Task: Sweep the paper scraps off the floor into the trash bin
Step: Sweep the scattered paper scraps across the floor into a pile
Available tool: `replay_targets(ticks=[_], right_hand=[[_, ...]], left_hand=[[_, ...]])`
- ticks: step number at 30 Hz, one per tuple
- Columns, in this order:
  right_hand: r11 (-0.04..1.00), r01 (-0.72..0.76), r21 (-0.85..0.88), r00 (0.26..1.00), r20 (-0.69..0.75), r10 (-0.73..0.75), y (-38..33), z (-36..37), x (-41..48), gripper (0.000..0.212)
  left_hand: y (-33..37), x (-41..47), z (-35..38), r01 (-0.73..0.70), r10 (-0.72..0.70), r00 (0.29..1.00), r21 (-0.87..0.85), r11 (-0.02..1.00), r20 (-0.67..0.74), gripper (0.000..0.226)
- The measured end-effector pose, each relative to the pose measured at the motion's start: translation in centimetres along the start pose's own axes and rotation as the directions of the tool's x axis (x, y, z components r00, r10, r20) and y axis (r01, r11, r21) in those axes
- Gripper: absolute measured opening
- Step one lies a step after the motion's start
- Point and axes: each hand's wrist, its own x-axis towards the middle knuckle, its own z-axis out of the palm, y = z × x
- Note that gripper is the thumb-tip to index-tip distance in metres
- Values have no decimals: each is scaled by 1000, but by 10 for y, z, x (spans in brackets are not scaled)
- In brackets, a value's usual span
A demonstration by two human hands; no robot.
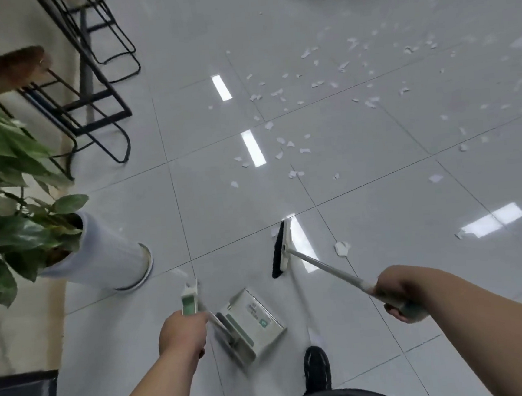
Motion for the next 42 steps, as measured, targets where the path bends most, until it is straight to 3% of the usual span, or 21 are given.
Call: replay_targets(ticks=[4,9,12,15,18,22,32,37,42], right_hand=[[996,-27,88,989,-140,39,29,-48,-1,45],[986,-39,160,959,-272,82,56,-97,-4,32],[983,15,181,963,-268,35,62,-111,-17,22],[991,104,84,968,-238,-81,64,-112,-32,13],[991,128,49,974,-195,-116,69,-91,-43,17],[983,95,158,987,-141,-73,86,-37,-57,33],[999,36,2,999,28,-36,163,100,-91,35],[1000,-2,-2,1000,-7,2,204,138,-113,25],[997,-73,31,991,-106,76,230,134,-128,22]], left_hand=[[28,-7,26,-86,84,995,21,996,57,10],[47,-8,42,-138,134,988,46,989,79,9],[52,-8,44,-160,156,985,50,986,79,9],[52,-10,46,-181,177,980,40,983,90,9],[41,-15,40,-198,191,974,45,979,117,9],[8,-17,22,-199,193,973,37,979,130,7],[-139,-24,-57,-116,112,982,21,993,150,6],[-192,-41,-83,-84,75,988,58,995,136,4],[-199,-53,-86,-100,92,985,52,994,143,6]])
